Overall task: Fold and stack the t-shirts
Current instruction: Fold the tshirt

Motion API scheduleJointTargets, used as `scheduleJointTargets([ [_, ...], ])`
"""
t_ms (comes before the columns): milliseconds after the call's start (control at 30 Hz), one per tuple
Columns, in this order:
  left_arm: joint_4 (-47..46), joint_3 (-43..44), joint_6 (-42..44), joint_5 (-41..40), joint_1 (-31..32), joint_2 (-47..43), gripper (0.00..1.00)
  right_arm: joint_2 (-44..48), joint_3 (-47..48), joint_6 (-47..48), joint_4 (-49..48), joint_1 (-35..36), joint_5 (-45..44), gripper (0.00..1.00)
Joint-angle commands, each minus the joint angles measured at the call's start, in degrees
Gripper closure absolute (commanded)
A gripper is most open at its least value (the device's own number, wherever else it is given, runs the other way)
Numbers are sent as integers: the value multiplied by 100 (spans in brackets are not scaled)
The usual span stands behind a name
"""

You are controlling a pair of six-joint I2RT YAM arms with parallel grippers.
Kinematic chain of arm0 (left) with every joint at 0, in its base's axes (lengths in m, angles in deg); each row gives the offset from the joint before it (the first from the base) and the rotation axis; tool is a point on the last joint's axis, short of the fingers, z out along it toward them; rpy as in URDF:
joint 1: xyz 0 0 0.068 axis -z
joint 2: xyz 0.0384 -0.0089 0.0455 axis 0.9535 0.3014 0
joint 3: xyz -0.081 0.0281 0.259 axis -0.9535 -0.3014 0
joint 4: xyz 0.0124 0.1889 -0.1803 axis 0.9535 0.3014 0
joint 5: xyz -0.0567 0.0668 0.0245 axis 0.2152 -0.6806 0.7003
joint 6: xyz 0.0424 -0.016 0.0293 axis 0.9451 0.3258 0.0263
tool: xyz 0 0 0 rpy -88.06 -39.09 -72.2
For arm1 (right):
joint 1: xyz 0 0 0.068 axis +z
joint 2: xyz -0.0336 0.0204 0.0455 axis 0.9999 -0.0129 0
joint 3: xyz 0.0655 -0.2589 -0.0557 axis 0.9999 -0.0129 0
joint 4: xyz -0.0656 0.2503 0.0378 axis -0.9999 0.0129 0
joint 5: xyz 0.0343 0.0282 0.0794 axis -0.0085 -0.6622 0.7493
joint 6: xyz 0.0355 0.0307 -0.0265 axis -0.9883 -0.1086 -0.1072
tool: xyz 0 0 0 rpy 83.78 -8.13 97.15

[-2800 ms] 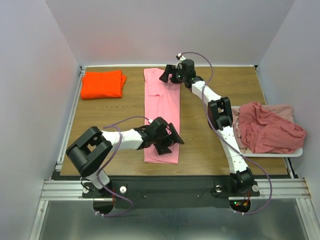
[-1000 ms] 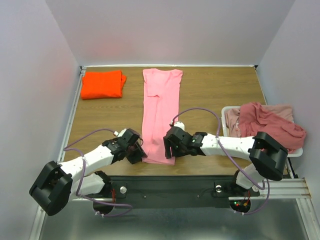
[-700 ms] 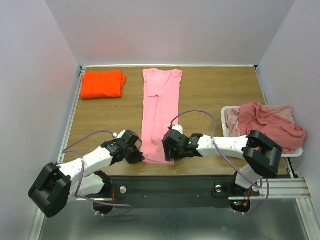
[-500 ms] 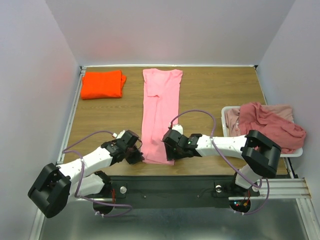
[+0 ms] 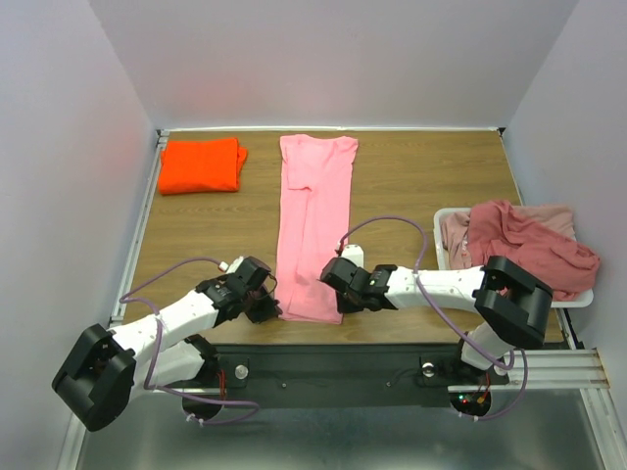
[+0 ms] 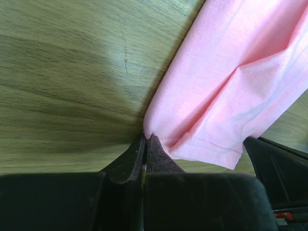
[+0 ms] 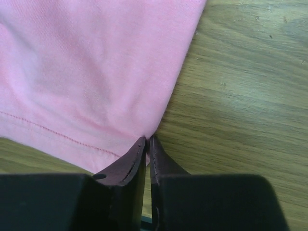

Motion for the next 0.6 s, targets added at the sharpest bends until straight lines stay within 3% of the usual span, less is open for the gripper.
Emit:
scheduleJointTargets([
  [0,292,-134,44,-132,5,-67,100,16,-160,-183,-14,118,157,89],
  [33,292,-126,52,-123,5,-67,100,25,-168,-157,-5,127,156,100],
  [567,292,-319,-44,-123,5,-603,100,939,-837,37,285,118,227,99],
])
